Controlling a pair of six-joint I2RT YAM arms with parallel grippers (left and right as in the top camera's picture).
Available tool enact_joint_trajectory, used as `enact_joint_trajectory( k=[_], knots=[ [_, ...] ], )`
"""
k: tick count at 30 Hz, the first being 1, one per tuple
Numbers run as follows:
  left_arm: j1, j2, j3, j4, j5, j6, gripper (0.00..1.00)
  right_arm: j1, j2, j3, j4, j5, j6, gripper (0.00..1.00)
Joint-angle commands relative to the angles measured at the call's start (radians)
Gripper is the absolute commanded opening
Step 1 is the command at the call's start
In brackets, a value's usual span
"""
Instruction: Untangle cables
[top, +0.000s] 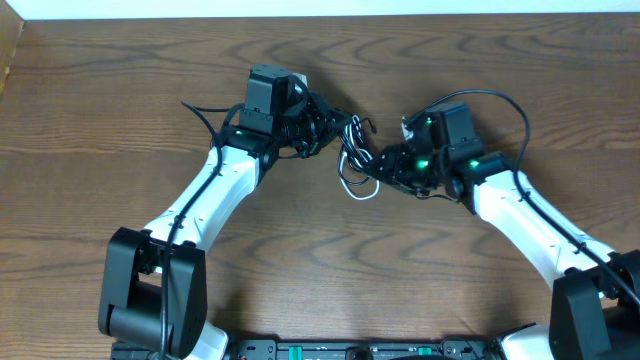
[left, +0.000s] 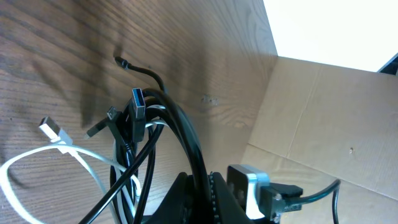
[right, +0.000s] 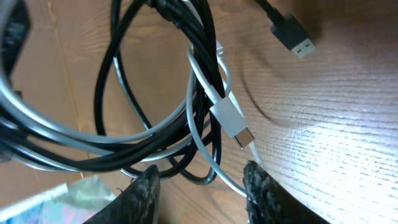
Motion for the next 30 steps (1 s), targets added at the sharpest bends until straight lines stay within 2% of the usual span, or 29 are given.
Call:
enact_joint_trajectory(
  k=[1, 9, 13, 22, 30],
  knots=[
    [0.003, -0.029, 0.006, 0.005, -0.006, -0.005, 0.07, 0.035, 0.000, 0.001, 0.002, 0.110, 0.137, 0.43],
    [0.003, -0.029, 0.006, 0.005, -0.006, -0.004, 0.07, 0.066, 0.016, 0.001, 0.044, 0.149, 0.198, 0.38],
    [0.003, -0.029, 0.006, 0.005, -0.006, -0.004, 0.08, 0.068, 0.016, 0.000, 0.053, 0.149, 0.234, 0.26],
    [0.003, -0.029, 0.006, 0.005, -0.009, -0.004, 0.08, 0.068, 0.016, -0.019, 0.072, 0.149, 0.235, 0.23],
    [0.003, -0.029, 0.006, 0.005, -0.009, -0.004, 0.07, 0.092, 0.016, -0.083, 0.194, 0.068, 0.231, 0.21]
  ],
)
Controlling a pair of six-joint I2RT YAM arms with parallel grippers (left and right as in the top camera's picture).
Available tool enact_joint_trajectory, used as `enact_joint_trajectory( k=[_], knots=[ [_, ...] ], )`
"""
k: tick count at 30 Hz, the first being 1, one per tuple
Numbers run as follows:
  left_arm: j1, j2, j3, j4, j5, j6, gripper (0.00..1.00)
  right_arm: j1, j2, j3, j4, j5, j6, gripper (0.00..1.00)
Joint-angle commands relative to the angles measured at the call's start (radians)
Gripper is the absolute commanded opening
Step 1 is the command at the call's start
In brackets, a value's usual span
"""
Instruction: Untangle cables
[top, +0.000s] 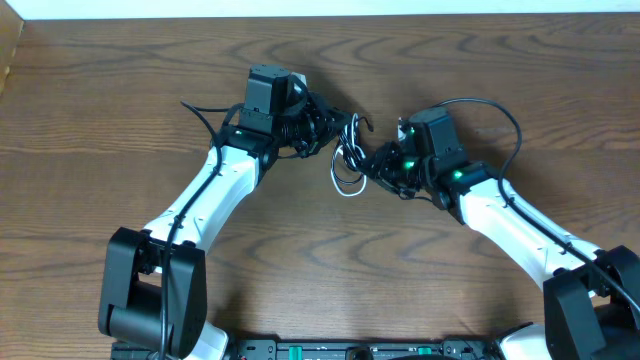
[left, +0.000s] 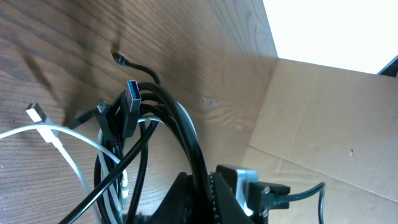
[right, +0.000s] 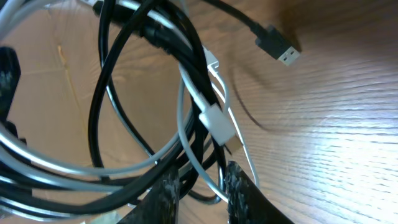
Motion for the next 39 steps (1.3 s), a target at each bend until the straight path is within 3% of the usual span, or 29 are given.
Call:
enact_joint_trajectory(
  k=[1, 26, 29, 34, 39],
  knots=[
    [0.003, -0.029, 0.006, 0.005, -0.003, -0.004, 0.07, 0.026, 0.007, -0.044, 0.032, -0.040, 0.006, 0.21],
    [0.003, -0.029, 0.006, 0.005, -0.003, -0.004, 0.08, 0.093, 0.011, -0.082, 0.172, 0.105, 0.016, 0.23],
    [0.003, -0.029, 0.006, 0.005, -0.003, -0.004, 0.08, 0.102, 0.018, -0.082, 0.172, 0.148, 0.074, 0.25],
    [0.003, -0.029, 0.006, 0.005, -0.003, -0.004, 0.07, 0.113, 0.042, -0.082, 0.188, 0.206, 0.186, 0.36],
    [0.003, -0.029, 0.006, 0.005, -0.003, -0.005, 0.07, 0.119, 0.101, -0.082, 0.256, 0.255, 0.348, 0.38]
  ],
)
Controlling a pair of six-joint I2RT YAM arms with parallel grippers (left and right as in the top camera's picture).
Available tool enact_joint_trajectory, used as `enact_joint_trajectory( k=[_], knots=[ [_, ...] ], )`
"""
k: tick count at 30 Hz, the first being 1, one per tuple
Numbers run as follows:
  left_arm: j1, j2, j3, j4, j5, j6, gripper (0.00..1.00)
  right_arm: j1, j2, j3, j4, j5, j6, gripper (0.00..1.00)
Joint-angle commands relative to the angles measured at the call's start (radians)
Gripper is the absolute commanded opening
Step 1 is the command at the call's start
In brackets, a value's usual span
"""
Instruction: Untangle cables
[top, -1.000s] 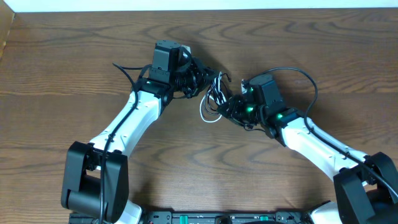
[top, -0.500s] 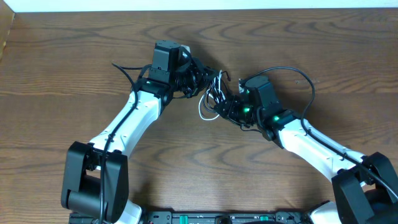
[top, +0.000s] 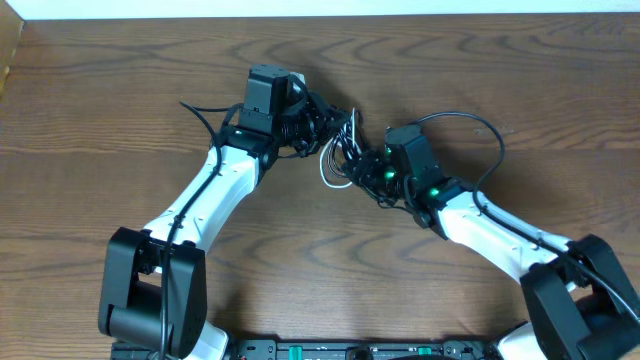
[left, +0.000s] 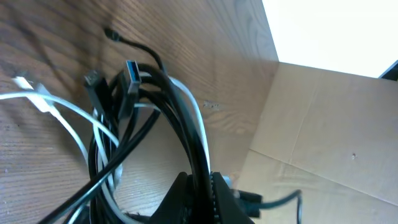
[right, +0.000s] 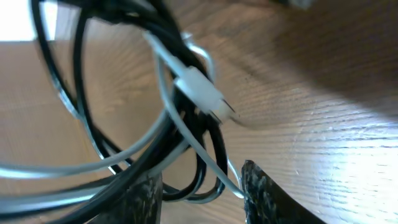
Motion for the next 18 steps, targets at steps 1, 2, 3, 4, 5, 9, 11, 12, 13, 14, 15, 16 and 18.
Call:
enact_joint_trajectory(
  k=[1, 2, 3, 4, 5, 9, 11, 12, 13, 14, 15, 16, 18],
  knots=[
    [0.003, -0.029, 0.006, 0.003, 0.014, -0.005, 0.07, 0.007, 0.053, -0.005, 0.043, 0.085, 0.178, 0.39],
    [0.003, -0.029, 0.006, 0.003, 0.014, -0.005, 0.07, 0.007, 0.066, -0.005, 0.061, 0.100, 0.199, 0.39],
    [0.003, -0.029, 0.006, 0.003, 0.014, -0.005, 0.07, 0.007, 0.074, -0.005, 0.076, 0.113, 0.214, 0.38],
    [0.003, -0.029, 0.006, 0.003, 0.014, -0.005, 0.08, 0.007, 0.083, -0.005, 0.092, 0.130, 0.229, 0.37],
    [0.003, -0.029, 0.006, 0.003, 0.014, -0.005, 0.08, 0.007, 0.093, -0.005, 0.105, 0.146, 0.238, 0.34],
    [0.003, -0.029, 0.006, 0.004, 0.013, -0.005, 0.07, 0.007, 0.115, -0.005, 0.115, 0.203, 0.241, 0.19],
    [0.005, -0.029, 0.006, 0.003, 0.013, -0.005, 0.07, 0.007, 0.117, -0.005, 0.114, 0.237, 0.175, 0.02],
    [0.008, -0.029, 0.006, 0.004, 0.013, -0.005, 0.07, 0.006, 0.117, -0.005, 0.114, 0.250, 0.127, 0.01],
    [0.011, -0.029, 0.006, 0.004, 0.014, -0.005, 0.07, 0.006, 0.117, -0.005, 0.114, 0.257, 0.083, 0.01],
    [0.016, -0.029, 0.006, 0.004, 0.013, -0.004, 0.08, 0.004, 0.117, -0.005, 0.114, 0.256, 0.037, 0.01],
    [0.022, -0.029, 0.006, 0.004, 0.013, -0.003, 0.07, 0.000, 0.117, -0.005, 0.112, 0.252, -0.019, 0.01],
    [0.030, -0.029, 0.006, 0.004, 0.014, 0.000, 0.07, -0.005, 0.117, -0.005, 0.105, 0.236, -0.076, 0.01],
    [0.048, -0.029, 0.006, 0.004, 0.014, 0.024, 0.08, -0.020, 0.116, -0.005, 0.095, 0.172, -0.192, 0.01]
  ],
)
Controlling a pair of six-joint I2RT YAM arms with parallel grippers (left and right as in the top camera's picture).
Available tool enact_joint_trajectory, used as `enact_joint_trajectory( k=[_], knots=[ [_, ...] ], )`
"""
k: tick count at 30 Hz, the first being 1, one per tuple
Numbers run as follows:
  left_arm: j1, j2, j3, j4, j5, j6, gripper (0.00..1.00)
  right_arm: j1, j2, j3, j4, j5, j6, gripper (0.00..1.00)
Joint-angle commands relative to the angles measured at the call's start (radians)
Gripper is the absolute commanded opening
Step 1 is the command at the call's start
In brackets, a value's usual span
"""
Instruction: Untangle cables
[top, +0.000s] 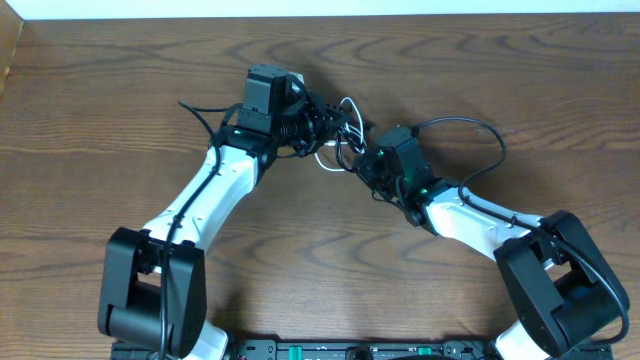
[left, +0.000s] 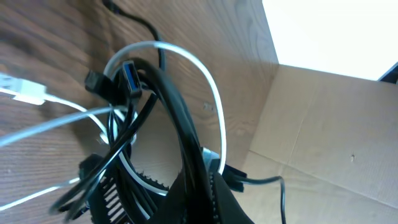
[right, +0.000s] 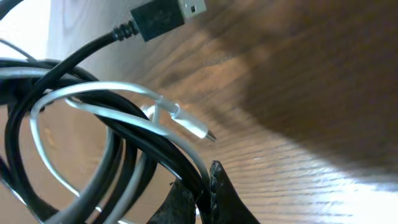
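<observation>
A tangle of black and white cables (top: 335, 132) hangs between the two grippers at the table's far middle. My left gripper (top: 300, 128) is shut on the black strands; in its wrist view the left gripper (left: 200, 196) pinches them, with a blue USB plug (left: 129, 79) and a white loop (left: 211, 106) above. My right gripper (top: 362, 160) sits close on the tangle's right. In the right wrist view the right gripper (right: 202, 190) is shut on a black strand, beside a white connector (right: 189, 126) and a black USB plug (right: 165, 15).
The wooden table (top: 320, 270) spreads all round. A cardboard box edge (top: 8, 50) shows at the far left. A black cable loop (top: 475, 130) arcs over the right arm, and a black cable end (top: 188, 105) lies left of the left wrist.
My right gripper was open around the strands; it is now shut on a black strand and sits nearer the left gripper. The white loop now stands higher over the bundle.
My left gripper stayed shut on the black bundle throughout. My right gripper was open to the right of the tangle, then closer with narrower jaws, then wide open right against the strands. Now it is shut on a black strand beside the left gripper.
</observation>
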Motion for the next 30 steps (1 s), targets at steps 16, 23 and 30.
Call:
enact_joint_trajectory(
  k=[16, 23, 30],
  knots=[
    [0.125, -0.029, 0.006, 0.005, 0.017, 0.277, 0.07, -0.358, -0.025, 0.045, -0.533, -0.446, -0.697, 0.01],
    [0.125, -0.029, 0.006, 0.000, 0.025, 0.296, 0.08, -0.390, -0.067, 0.203, -0.882, -0.070, -0.859, 0.01],
    [0.125, -0.029, 0.006, 0.001, 0.084, 0.323, 0.08, -0.390, -0.069, 0.371, -1.052, 0.214, -0.914, 0.01]
  ],
)
